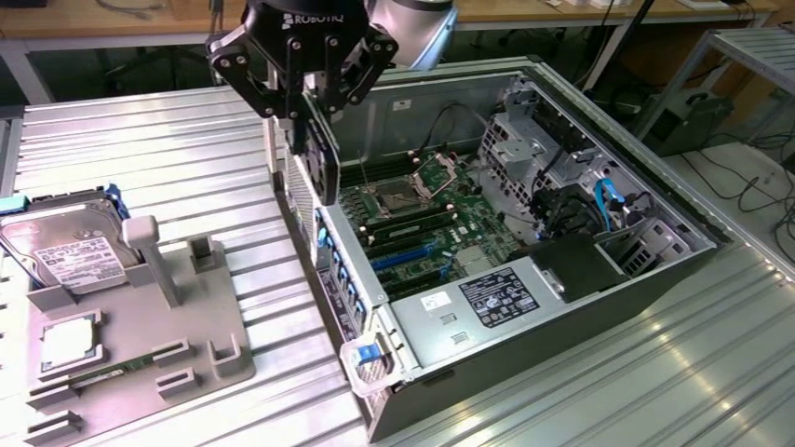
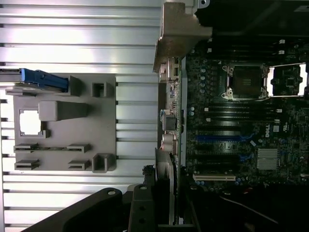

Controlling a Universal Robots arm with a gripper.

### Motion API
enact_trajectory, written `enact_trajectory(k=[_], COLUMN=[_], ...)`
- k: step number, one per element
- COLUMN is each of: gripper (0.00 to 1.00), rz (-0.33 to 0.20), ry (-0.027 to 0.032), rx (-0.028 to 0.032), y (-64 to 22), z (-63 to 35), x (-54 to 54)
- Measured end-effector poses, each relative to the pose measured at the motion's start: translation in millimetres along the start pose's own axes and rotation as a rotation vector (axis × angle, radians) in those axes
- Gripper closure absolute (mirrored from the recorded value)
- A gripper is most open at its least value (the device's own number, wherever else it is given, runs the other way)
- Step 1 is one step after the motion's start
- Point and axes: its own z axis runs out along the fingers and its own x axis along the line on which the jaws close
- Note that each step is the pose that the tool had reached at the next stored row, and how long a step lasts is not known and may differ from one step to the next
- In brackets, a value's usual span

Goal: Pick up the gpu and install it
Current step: 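Pick up the gpu and move the gpu toward the slot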

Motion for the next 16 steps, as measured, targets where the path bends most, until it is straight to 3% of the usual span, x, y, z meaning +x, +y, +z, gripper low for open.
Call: enact_trajectory(k=[16], gripper=[0.72], rz=[0.000], ry=[0.0000], rx=[0.0000], y=[-0.3], z=[0.2], x=[-20.3])
